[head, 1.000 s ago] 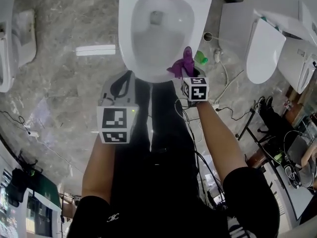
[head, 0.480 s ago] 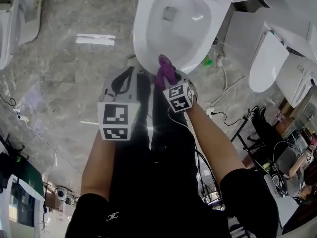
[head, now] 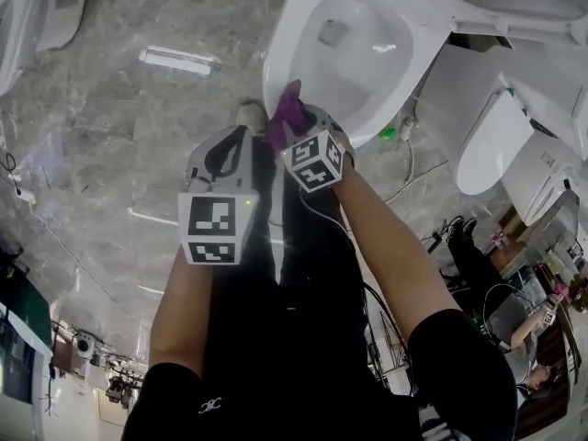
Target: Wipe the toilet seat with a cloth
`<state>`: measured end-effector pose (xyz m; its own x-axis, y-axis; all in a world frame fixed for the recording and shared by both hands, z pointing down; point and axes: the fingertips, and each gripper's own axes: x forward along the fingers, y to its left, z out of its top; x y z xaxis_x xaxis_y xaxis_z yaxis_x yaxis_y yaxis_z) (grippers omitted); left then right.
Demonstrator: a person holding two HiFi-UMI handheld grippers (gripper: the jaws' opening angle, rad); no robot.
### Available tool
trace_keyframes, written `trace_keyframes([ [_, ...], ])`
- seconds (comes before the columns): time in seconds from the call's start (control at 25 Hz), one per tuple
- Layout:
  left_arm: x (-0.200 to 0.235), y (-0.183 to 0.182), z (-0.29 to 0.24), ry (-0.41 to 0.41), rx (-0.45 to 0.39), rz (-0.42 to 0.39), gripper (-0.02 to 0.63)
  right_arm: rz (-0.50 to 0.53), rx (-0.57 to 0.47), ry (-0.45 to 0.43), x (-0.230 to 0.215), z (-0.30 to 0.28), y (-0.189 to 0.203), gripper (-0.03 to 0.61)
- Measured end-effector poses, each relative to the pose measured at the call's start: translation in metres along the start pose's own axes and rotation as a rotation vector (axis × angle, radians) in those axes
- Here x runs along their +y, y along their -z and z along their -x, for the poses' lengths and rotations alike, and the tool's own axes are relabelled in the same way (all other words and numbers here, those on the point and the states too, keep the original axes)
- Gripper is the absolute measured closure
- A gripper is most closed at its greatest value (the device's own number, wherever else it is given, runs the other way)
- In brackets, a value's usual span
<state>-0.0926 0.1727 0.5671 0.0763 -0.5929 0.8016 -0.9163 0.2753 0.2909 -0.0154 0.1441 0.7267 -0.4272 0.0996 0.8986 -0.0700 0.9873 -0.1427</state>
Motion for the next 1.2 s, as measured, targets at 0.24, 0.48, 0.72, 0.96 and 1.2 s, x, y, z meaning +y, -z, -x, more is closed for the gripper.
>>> trace_keyframes([
  [0.24,0.008,-0.002,-0.003,-0.029,0.003,0.031,0.609,-0.001,-0.034,0.013,-0.023,-0.018,-0.050,0.483],
  [0.48,0.005,-0.012,-0.012,-0.049,0.010,0.026,0.609,-0.125,-0.091,-0.012,-0.072,-0.038,-0.101,0.483],
  [0.72,-0.010,-0.025,-0.023,-0.071,0.023,0.035,0.609,-0.224,-0.114,-0.008,-0.131,-0.048,-0.135,0.483],
  [0.96,-0.026,-0.044,-0.033,-0.077,0.024,0.036,0.609,-0.303,-0.105,0.050,-0.203,-0.047,-0.158,0.483],
  [1.2,-0.040,-0.059,-0.046,-0.078,0.029,0.024,0.609,-0.249,-0.119,0.190,-0.266,-0.025,-0.178,0.483],
])
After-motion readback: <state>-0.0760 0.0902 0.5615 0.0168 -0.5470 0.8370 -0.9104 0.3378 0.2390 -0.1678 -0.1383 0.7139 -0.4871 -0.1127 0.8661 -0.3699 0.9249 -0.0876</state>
